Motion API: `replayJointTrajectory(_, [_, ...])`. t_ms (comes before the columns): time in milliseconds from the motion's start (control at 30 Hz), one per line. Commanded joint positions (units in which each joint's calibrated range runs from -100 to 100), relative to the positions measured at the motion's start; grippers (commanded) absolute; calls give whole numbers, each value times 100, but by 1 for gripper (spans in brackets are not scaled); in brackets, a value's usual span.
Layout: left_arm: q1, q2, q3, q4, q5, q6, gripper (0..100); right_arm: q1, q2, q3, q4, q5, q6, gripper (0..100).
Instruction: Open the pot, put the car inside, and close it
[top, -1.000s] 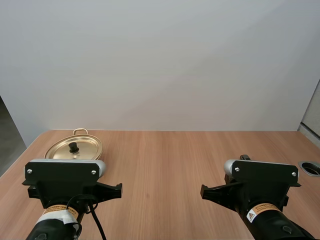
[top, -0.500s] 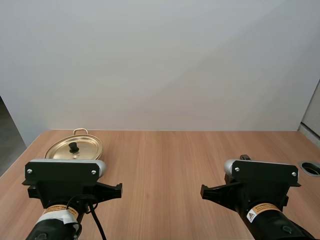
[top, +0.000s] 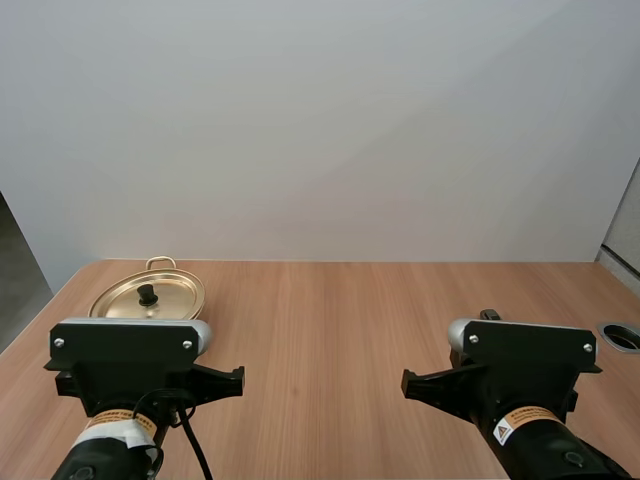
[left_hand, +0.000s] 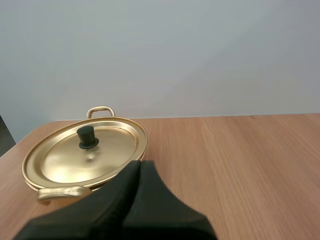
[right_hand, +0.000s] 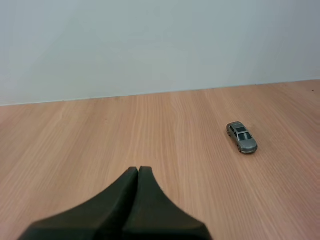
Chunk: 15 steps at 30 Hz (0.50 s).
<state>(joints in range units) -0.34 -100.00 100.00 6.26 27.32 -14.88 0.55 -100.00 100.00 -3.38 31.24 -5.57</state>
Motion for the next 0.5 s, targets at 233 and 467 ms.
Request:
replayJointTrajectory(233, [-3,0,0,4,7,1,0,-5,0,0,-1157,-11,-2,0])
replayJointTrajectory(467, [-3,0,0,4,7,1,0,-29,0,0,-1291,196,-2,0])
